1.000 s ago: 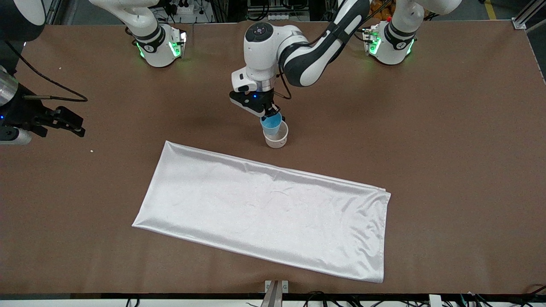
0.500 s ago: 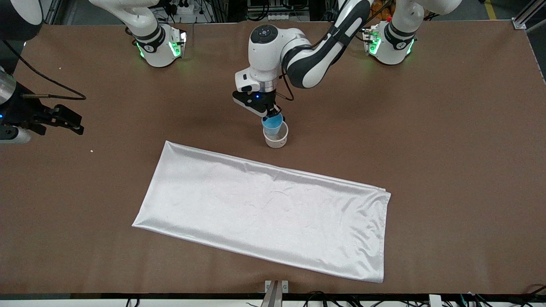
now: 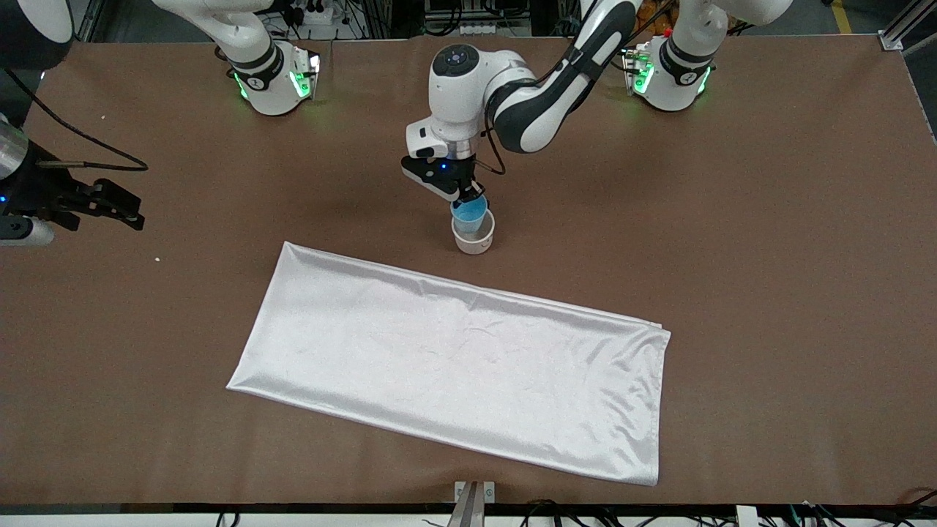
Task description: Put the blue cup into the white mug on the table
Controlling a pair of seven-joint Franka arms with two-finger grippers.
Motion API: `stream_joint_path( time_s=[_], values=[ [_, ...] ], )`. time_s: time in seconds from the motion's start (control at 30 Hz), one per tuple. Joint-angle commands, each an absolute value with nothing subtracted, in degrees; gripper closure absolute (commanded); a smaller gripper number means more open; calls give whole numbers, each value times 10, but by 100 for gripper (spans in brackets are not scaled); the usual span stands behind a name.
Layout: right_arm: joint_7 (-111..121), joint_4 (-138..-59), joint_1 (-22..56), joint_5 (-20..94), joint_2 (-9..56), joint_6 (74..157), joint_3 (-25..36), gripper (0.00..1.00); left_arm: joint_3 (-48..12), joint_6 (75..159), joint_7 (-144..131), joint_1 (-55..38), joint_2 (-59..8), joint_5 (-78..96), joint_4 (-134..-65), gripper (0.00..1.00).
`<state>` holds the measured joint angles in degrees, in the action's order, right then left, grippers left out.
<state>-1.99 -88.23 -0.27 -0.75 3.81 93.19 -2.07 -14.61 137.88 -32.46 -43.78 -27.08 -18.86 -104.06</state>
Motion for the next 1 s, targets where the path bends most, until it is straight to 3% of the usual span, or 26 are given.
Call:
stream_joint_path(
  time_s=[0.0, 0.97],
  values=[
    [-12, -871, -3, 4, 43, 923, -18, 0, -147, 1401, -308, -425, -254, -205, -1066, 100],
    [-16, -873, -3, 4, 43, 923, -18, 0, -146, 1437, -296, -425, -282, -226, -1068, 100]
  ],
)
